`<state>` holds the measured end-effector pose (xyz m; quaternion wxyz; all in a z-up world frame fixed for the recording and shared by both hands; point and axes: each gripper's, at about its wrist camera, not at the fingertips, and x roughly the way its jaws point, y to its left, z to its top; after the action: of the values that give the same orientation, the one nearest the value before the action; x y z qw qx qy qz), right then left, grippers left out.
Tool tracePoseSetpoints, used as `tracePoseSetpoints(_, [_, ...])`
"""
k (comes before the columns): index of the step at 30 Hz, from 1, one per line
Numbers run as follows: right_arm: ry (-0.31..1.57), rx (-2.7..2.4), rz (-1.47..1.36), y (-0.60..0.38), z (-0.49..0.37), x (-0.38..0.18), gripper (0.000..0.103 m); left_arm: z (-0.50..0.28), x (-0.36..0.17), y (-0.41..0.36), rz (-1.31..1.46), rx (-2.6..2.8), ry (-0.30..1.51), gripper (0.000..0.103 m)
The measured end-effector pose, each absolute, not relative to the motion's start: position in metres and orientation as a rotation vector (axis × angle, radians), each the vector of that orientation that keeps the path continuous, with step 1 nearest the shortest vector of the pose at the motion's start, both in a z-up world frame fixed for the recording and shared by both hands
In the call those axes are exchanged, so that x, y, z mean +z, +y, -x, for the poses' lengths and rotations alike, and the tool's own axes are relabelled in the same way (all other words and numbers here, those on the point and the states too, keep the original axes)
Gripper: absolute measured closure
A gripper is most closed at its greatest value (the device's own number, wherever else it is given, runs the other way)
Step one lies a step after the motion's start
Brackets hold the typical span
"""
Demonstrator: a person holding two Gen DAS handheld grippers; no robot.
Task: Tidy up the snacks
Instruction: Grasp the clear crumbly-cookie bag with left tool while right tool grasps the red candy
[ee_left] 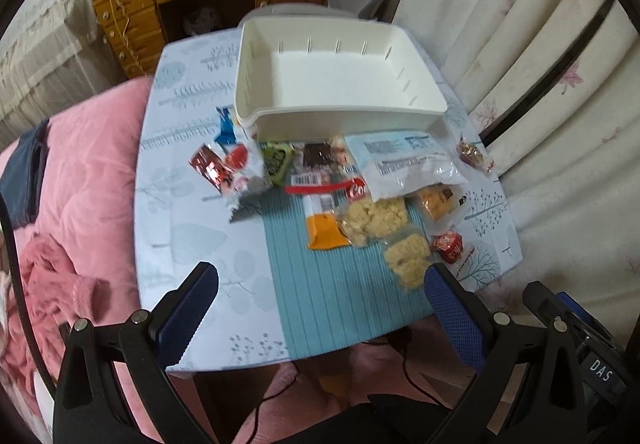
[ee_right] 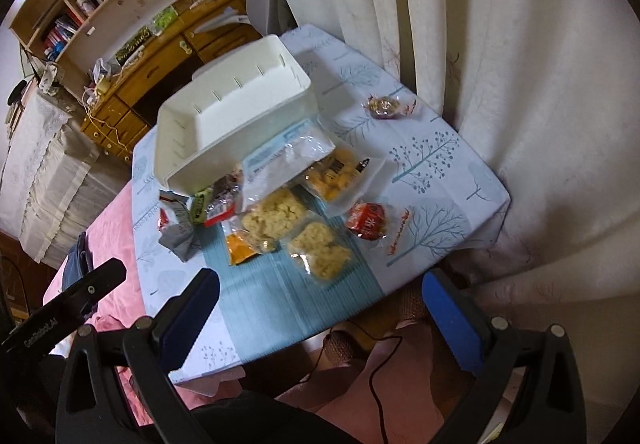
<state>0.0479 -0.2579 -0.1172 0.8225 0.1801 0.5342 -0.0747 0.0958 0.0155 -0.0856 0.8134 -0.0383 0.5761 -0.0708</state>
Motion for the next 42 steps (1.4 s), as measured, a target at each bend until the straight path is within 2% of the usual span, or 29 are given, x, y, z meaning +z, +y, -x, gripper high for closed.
tracePoseSetpoints(9, [1.255,0.054,-0.207,-0.290,-0.096,-0.154,0.009,-0.110,-0.128,-0.033,0.175,-0.055,1.387,0.001])
tracePoseSetpoints(19, [1.435,0.352,0.059,-0.298,-0.136,-0.206,0.011,-0.124,-0.182,-0.068,0.328,0.121,1.497,0.001])
tracePoseSetpoints(25, [1.529,0.480,0.123,-0.302,-0.154,-0.242,0.013,-0.131,-0.222,-0.088,0.389,0.153,1.588,0.003])
tracePoseSetpoints(30, [1.585,0.552,0.176,-0.299,-0.164,-0.270,0.020,-0.135,-0.253,-0.101,0.445,0.154,1.671,0.004])
tracePoseSetpoints(36, [1.629,0.610,0.205,-0.290,-0.175,-0.292,0.033,-0.143,-0.278,-0.111,0.435,0.201,1.717,0.014])
tracePoseSetpoints(42, [1.627,0.650,0.248,-0.286,-0.183,-0.297,0.051,-0.155,-0.294,-0.122,0.463,0.219,1.730,0.031])
